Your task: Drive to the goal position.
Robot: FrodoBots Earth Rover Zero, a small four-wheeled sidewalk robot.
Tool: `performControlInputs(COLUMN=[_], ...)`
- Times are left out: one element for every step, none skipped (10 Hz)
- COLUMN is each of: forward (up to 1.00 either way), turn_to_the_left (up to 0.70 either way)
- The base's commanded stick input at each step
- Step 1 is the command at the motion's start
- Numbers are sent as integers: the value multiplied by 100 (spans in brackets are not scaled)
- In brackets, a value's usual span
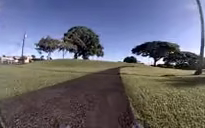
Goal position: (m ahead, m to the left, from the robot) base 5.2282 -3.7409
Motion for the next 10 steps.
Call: performControlInputs(forward=[70, 70, 70, 70, 70, 70, 70, 70, 70, 70], turn_to_the_left=[14, 0, 0, 0, 0, 0, 0, 0, 0, 0])
